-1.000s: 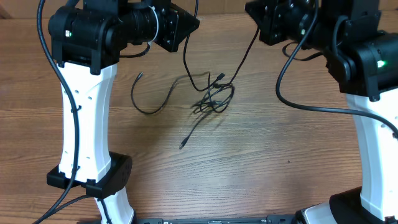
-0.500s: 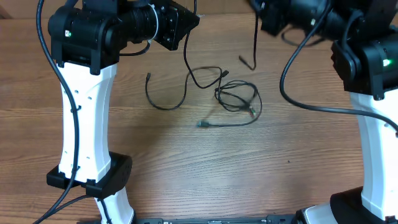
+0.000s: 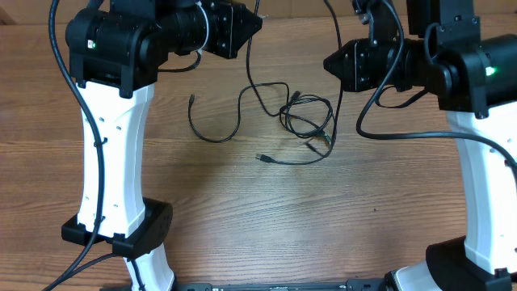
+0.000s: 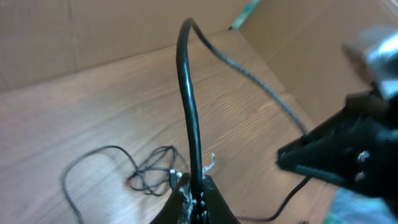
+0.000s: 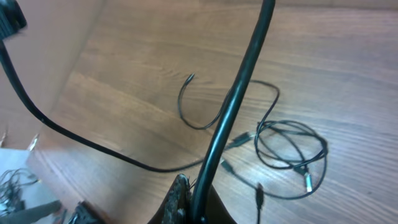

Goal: Untangle cables

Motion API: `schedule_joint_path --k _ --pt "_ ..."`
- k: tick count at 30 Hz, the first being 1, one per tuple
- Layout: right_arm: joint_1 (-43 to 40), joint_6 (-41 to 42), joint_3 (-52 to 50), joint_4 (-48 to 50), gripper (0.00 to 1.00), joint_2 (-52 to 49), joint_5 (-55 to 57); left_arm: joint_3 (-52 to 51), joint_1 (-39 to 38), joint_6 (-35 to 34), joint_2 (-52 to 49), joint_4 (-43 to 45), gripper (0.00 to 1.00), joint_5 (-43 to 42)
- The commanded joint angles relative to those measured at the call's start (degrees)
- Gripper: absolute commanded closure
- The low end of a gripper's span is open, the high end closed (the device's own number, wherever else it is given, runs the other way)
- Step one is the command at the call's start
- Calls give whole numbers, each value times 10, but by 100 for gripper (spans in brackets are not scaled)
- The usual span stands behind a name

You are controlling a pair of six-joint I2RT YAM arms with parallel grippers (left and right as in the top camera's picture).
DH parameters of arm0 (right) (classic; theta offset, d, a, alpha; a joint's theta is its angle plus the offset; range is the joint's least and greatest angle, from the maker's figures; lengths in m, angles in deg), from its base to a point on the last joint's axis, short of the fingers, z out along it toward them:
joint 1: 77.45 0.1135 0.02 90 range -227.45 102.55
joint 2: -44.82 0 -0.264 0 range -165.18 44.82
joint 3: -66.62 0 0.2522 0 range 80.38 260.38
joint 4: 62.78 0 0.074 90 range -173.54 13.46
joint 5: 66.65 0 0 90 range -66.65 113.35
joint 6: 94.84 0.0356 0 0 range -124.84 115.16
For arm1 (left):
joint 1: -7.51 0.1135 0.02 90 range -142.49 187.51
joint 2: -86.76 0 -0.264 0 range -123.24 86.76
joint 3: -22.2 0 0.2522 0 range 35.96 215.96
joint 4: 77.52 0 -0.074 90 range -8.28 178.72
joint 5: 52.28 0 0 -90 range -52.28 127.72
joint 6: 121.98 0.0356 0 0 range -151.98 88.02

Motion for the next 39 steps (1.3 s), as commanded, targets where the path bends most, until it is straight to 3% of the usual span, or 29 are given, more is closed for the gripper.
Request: schedule_joint_path --k 1,5,8,12,17,25,31,34,39 --pt "5 -9 8 -2 96 -13 -48 1 -2 -145 -4 16 96 -19" --pt "7 -15 8 0 96 -17 -89 1 -2 -195 -4 36 96 -52" --pt "7 -45 8 0 83 -18 -138 1 -2 -231 -4 42 95 -52" --pt "7 -82 8 0 78 -18 -204 1 -2 -276 -4 49 96 -71" --pt "7 -88 8 6 70 -18 -232 1 -2 -296 -4 72 96 -102" --pt "7 -88 8 9 39 -18 -232 1 -2 -295 -4 104 96 -129" --pt "19 -114 8 13 36 -18 -233 1 -11 -292 -4 121 96 -123" --pt "24 -128 8 22 35 -18 -199 1 -23 -226 -4 138 96 -125" --pt "24 -125 8 28 36 -18 -26 2 -35 -64 -4 146 96 -180"
